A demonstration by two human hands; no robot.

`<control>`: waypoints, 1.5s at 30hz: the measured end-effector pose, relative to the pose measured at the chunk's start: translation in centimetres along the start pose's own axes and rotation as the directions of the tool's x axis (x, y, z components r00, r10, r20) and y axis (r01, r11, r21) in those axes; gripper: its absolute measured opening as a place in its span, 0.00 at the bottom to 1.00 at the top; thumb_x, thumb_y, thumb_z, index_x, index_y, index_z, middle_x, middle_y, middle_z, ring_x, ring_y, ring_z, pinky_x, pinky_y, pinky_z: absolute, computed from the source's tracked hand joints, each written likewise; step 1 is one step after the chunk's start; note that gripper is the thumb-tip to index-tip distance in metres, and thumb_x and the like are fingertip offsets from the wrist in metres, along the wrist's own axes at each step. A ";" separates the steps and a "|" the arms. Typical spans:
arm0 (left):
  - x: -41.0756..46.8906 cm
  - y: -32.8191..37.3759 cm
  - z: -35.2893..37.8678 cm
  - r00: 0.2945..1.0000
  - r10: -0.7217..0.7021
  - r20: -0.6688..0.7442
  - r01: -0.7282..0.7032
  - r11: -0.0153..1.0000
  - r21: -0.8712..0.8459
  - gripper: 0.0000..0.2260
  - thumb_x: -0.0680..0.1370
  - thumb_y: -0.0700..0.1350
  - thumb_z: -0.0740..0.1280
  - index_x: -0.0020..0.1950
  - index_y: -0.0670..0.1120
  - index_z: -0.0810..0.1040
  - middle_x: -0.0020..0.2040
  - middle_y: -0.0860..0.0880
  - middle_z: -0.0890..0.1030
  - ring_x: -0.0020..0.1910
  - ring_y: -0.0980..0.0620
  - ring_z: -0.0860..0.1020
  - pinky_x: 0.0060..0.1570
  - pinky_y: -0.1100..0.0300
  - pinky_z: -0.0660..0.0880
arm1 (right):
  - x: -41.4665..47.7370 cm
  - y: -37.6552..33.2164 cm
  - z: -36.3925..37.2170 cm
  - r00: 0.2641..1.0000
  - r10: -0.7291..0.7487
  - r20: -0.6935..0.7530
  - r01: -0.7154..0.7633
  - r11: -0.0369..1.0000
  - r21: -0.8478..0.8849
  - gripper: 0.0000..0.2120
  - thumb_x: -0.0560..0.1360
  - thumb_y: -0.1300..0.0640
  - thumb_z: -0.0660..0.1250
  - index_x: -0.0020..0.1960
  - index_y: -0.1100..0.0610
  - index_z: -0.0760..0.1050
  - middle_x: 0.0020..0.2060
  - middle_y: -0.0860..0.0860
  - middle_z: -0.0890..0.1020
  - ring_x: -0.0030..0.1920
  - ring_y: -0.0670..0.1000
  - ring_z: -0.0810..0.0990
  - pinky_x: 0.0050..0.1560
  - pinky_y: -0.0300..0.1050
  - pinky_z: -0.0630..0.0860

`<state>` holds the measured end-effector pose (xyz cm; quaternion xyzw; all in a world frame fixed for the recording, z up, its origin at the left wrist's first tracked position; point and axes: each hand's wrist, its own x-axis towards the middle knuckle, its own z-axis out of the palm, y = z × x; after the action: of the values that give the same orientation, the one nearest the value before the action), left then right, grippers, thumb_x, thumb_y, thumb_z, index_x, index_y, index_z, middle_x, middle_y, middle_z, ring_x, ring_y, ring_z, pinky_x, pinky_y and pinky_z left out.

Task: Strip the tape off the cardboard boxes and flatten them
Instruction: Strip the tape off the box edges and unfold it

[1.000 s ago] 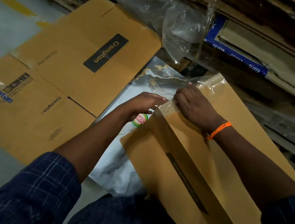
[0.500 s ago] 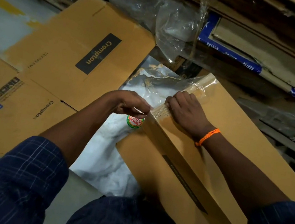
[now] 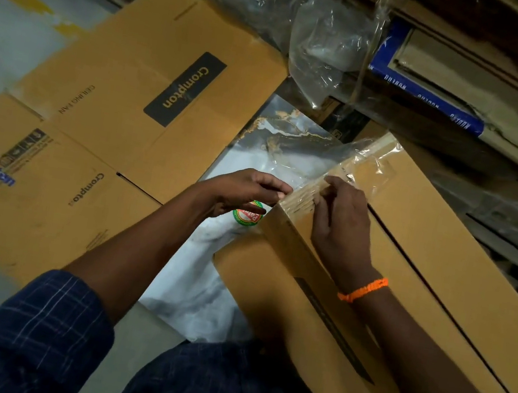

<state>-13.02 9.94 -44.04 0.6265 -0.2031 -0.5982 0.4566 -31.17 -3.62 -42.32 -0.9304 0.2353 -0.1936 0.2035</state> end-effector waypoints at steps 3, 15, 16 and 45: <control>-0.3 -0.7 0.4 1.000 0.027 0.000 -0.027 0.999 0.043 0.13 0.81 0.39 0.67 0.64 0.49 0.82 0.61 0.47 0.83 0.56 0.55 0.81 0.60 0.55 0.77 | -2.4 -2.8 0.6 0.976 0.206 -0.071 -0.193 0.968 0.160 0.23 0.76 0.63 0.69 0.70 0.62 0.70 0.57 0.54 0.81 0.59 0.53 0.75 0.64 0.47 0.71; -4.1 -1.5 3.6 0.999 0.037 0.018 -0.034 0.988 -0.152 0.16 0.79 0.38 0.72 0.66 0.44 0.80 0.54 0.51 0.84 0.53 0.57 0.82 0.58 0.60 0.78 | -2.4 -5.6 0.0 0.737 0.660 0.145 -0.620 0.574 0.535 0.20 0.71 0.59 0.77 0.60 0.54 0.73 0.45 0.52 0.85 0.47 0.48 0.85 0.55 0.54 0.81; -4.5 -1.4 3.9 0.997 0.075 0.018 -0.073 0.994 -0.086 0.20 0.77 0.40 0.74 0.69 0.46 0.78 0.58 0.51 0.82 0.54 0.57 0.81 0.58 0.61 0.78 | -1.9 -5.4 -0.4 0.690 0.685 0.233 -0.672 0.487 0.558 0.21 0.71 0.61 0.77 0.58 0.52 0.72 0.46 0.55 0.85 0.47 0.52 0.85 0.55 0.56 0.81; -5.5 -1.6 8.5 0.716 0.519 -0.466 -0.014 0.679 0.734 0.05 0.81 0.40 0.63 0.49 0.44 0.67 0.42 0.47 0.75 0.39 0.47 0.76 0.37 0.58 0.67 | -6.4 -4.7 1.4 0.985 0.070 0.155 -0.090 0.988 0.126 0.26 0.73 0.50 0.67 0.70 0.54 0.73 0.53 0.54 0.72 0.53 0.55 0.70 0.57 0.51 0.71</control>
<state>-22.57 12.33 -41.06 0.8737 -0.3350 -0.1473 0.3205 -34.06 3.86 -42.94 -0.9166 0.2431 -0.1298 0.2897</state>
